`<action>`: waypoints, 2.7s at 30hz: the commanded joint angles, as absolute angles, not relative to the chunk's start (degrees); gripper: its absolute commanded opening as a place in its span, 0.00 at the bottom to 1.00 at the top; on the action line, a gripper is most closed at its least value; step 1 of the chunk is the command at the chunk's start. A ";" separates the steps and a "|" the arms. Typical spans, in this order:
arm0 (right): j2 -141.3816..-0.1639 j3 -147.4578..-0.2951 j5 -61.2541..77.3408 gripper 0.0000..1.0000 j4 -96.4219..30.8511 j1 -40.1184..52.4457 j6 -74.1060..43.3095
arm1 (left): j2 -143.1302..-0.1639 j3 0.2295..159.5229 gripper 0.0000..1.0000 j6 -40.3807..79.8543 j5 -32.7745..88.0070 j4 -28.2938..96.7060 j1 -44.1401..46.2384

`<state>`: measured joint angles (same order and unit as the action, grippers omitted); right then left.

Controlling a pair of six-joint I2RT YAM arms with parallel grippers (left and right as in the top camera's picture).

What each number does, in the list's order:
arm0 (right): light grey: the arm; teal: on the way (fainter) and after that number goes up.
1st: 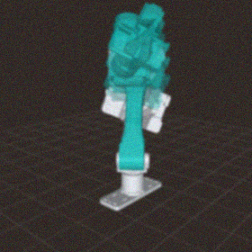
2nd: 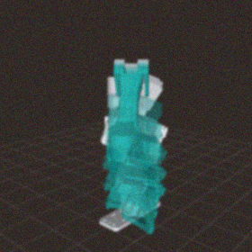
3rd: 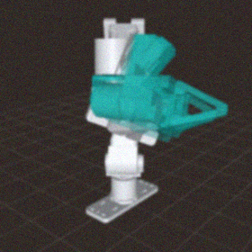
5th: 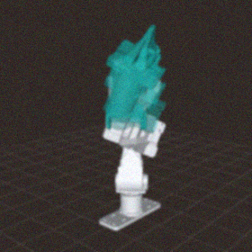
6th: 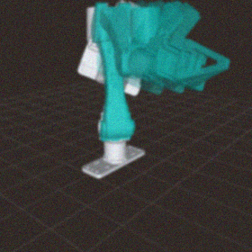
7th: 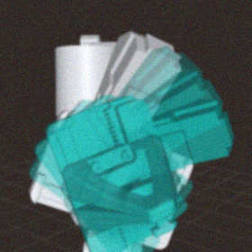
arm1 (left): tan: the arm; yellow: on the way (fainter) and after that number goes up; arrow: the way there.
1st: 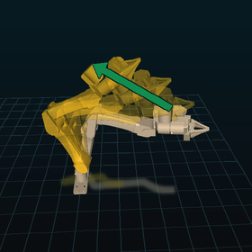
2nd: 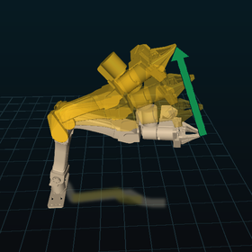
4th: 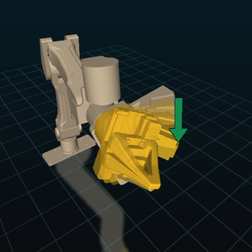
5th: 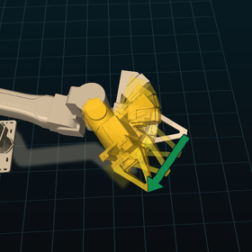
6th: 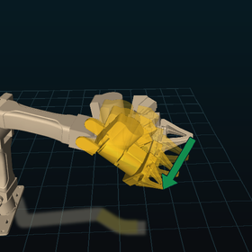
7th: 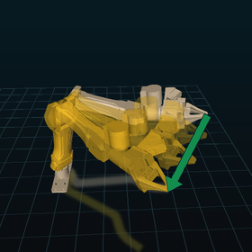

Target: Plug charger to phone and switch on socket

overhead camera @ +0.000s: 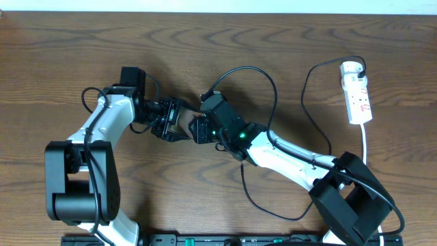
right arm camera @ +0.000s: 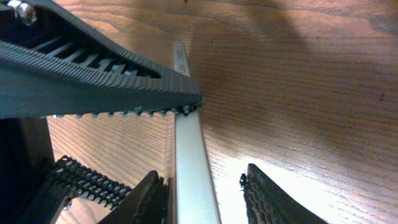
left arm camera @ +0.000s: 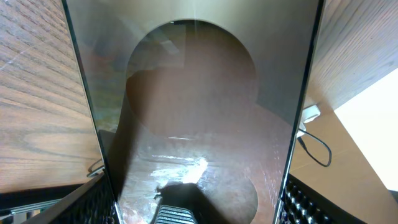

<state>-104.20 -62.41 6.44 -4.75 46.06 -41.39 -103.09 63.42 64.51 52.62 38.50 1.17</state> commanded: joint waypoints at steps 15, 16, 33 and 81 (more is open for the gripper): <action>-104.51 -62.98 5.93 0.05 -4.05 47.57 -42.70 | -102.98 63.48 0.07 64.10 54.78 38.48 0.93; -104.51 -62.98 5.93 0.04 -4.05 47.57 -42.68 | -102.98 63.48 0.07 63.94 54.81 38.48 0.93; -104.51 -62.98 5.63 0.01 -4.32 47.51 -42.63 | -102.98 63.48 0.90 61.71 54.83 38.48 0.93; -104.49 -63.00 54.41 0.01 30.87 12.99 -89.62 | -91.74 63.66 0.92 58.17 41.87 14.39 -2.44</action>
